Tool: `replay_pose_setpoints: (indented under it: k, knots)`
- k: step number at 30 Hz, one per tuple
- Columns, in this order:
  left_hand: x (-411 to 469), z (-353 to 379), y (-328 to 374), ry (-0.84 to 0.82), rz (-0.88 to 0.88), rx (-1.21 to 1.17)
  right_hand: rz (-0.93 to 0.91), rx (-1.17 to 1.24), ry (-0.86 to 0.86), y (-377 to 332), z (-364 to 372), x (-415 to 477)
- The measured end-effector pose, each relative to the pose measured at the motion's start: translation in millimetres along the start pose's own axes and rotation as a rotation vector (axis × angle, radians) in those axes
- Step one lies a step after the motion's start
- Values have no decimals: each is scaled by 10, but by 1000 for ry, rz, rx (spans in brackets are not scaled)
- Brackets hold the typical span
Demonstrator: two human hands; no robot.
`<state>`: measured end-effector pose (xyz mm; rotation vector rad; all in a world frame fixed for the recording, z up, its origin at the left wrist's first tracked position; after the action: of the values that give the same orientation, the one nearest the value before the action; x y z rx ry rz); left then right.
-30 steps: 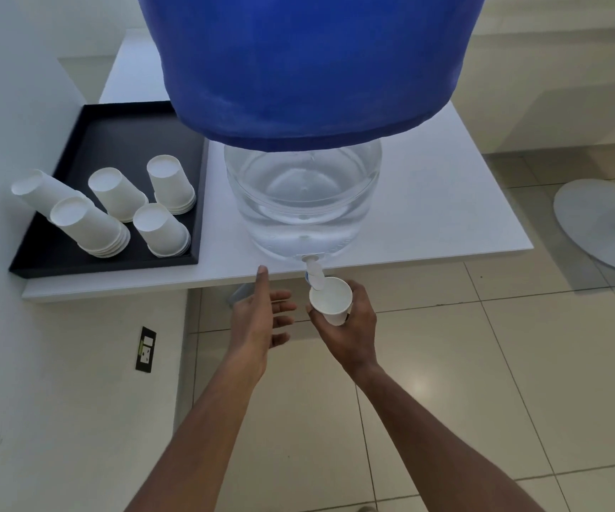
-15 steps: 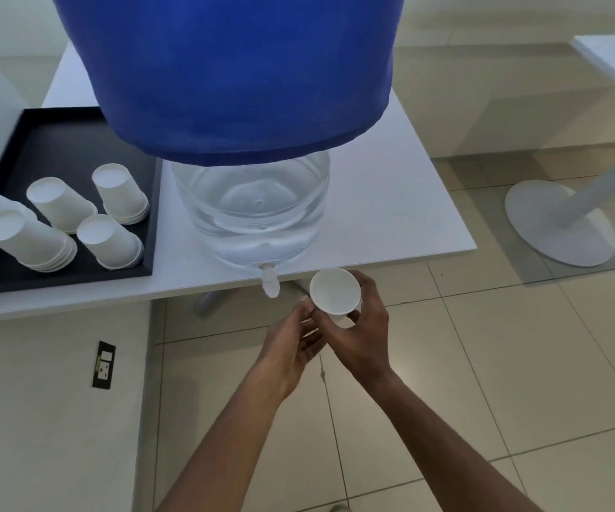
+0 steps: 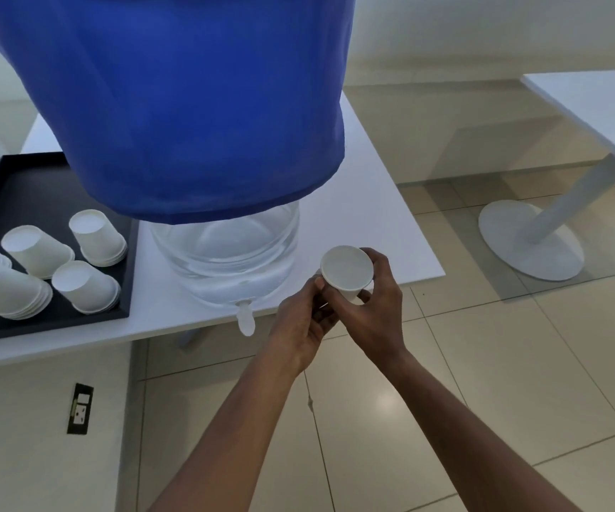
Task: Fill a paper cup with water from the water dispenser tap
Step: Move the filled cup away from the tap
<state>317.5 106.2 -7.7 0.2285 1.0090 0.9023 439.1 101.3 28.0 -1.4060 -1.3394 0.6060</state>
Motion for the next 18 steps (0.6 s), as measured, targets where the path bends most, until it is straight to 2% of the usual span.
replay_pose_setpoints:
  k: [9,14,18]
  knots:
    - [392,54,165,59,22,20,16,-65,30,253,37,336]
    - [634,-20,207,158,78,119,42,-111,43,456,75,462]
    - [718,-2,205,169,133,235,61,-156,38,593,119,521]
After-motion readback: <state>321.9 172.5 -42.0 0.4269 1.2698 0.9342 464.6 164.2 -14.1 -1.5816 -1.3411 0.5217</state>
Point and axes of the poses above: each hand's wrist, its own x-axis towards the middle knuckle, its own z-axis out of the palm, y = z × x, the point moved 5 cm from there along x, towards the middle knuckle, and after that the axes turned 4 degrees about -z, right-handed, at the moved point
